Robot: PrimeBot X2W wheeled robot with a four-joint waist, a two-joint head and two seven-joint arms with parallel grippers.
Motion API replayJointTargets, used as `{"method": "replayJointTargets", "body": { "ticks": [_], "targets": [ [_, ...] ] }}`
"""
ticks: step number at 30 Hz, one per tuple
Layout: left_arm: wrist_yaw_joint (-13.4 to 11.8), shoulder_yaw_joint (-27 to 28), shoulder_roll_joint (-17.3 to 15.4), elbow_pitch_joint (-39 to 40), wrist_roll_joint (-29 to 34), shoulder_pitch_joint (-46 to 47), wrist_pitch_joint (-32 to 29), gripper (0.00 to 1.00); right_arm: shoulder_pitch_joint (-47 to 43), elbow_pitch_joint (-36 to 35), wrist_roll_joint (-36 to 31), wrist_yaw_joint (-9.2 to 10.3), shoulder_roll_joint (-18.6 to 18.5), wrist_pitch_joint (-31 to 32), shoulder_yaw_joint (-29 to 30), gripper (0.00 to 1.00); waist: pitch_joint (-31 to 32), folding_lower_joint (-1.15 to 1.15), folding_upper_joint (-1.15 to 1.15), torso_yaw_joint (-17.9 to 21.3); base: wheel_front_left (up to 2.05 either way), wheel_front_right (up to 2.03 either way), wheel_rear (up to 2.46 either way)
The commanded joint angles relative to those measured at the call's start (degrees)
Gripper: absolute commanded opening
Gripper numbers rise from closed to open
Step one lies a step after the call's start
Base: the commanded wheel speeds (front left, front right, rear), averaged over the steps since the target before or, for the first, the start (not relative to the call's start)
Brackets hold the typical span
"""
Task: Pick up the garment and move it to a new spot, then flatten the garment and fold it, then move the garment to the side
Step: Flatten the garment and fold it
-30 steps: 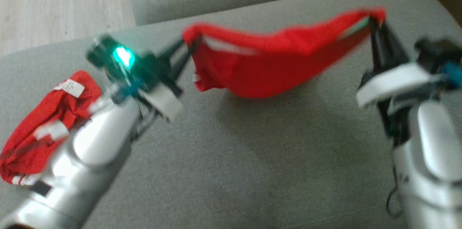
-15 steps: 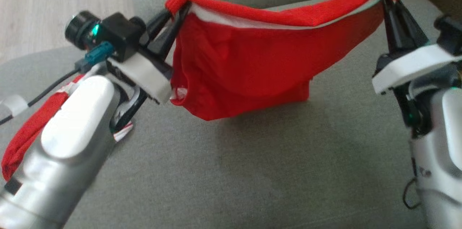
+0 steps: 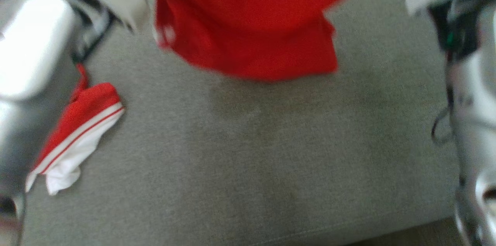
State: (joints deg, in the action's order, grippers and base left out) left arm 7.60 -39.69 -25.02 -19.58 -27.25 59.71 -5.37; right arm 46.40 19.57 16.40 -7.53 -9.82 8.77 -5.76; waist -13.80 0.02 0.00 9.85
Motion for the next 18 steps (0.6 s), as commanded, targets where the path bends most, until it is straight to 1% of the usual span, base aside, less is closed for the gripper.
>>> {"method": "replayJointTargets", "body": {
  "ticks": [1,4,6,8,12,15,18],
  "targets": [
    [-0.12,2.63,-2.16,-0.17,-0.29,6.43,0.79,0.00,6.04,0.20,-0.68,0.04,0.15,-1.91,-1.42,0.00,-3.50,-0.02,0.00,2.07,0.00,0.00,0.00],
    [-0.12,2.84,-1.07,-6.15,0.61,14.70,3.24,0.00,16.14,8.59,-2.31,0.04,0.92,-7.43,-0.85,0.00,-5.81,-0.02,0.00,2.65,0.00,0.00,0.00],
    [-0.45,4.11,1.04,-10.87,0.49,18.81,6.51,0.00,21.09,14.56,-3.54,0.04,1.60,-10.97,0.97,0.00,-6.44,-0.02,0.00,2.36,0.00,0.00,0.00],
    [-0.67,3.98,3.15,-15.26,1.10,20.90,9.77,0.00,23.86,20.16,-4.39,0.04,2.30,-13.07,1.36,0.00,-6.55,-0.02,0.00,1.99,0.00,0.00,0.00],
    [-0.49,1.93,7.08,-21.37,1.43,19.77,15.53,0.00,23.60,28.77,-5.13,0.04,2.20,-15.43,-2.17,0.00,-6.19,-0.02,0.00,1.15,0.00,0.00,0.00],
    [-0.28,-1.26,9.21,-23.91,1.37,15.76,17.58,0.00,20.50,33.69,-4.58,0.04,0.76,-15.68,-6.11,0.00,-5.68,-0.02,0.00,0.32,0.00,0.00,0.00],
    [-0.16,-4.97,10.44,-24.84,0.29,10.22,18.66,0.00,16.46,37.47,-3.26,0.04,-1.15,-13.83,-11.36,0.00,-4.78,-0.02,0.00,-0.15,0.00,0.00,0.00]
  ]
}}
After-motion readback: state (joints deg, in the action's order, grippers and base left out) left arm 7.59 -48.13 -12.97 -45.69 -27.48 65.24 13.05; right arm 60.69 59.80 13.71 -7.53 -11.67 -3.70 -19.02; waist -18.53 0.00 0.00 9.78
